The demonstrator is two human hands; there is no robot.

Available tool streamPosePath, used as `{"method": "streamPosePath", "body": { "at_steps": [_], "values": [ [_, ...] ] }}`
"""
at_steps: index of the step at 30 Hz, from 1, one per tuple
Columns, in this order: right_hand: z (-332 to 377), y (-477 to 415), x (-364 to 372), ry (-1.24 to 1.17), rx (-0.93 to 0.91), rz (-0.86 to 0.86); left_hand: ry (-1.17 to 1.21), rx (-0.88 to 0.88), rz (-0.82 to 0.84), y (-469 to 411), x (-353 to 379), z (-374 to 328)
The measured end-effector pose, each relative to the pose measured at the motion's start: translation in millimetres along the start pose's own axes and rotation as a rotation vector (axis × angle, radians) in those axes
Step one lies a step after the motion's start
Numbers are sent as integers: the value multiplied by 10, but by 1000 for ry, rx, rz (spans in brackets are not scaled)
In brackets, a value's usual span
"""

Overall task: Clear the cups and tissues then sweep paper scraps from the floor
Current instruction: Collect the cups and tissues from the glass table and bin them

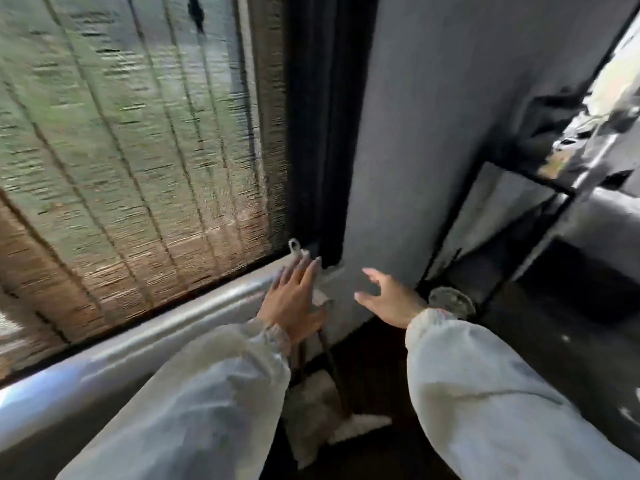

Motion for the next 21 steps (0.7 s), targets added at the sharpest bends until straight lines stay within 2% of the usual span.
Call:
{"method": "streamPosePath", "body": {
  "at_steps": [3,6,10,14,21],
  "values": [
    [-719,403,-1327,35,57,-238,-72,213,-38,-689,-73,-1302],
    [-1682,1065,-2532,100,143,-400,-36,405,-43,-1145,115,-2841],
    [-3088,2160,-3758,149,373,-615,36,661,-62,-1442,494,-4849],
    [-4268,3184,-4440,124,601,-745,83,852,-1,-1519,988,-6384],
    [-5748,4232,-5062,163,883,-856,138,1094,114,-1757,1955,-8405]
  ]
}}
Point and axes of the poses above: each hand's wrist, its own y-axis away from the middle knuckle, its own x-axis out of the palm, z = x × y, the point moved 5 cm from there along -y, towards the middle knuckle, and after that the axes turned 4 degrees about x, right-handed, at the moved point
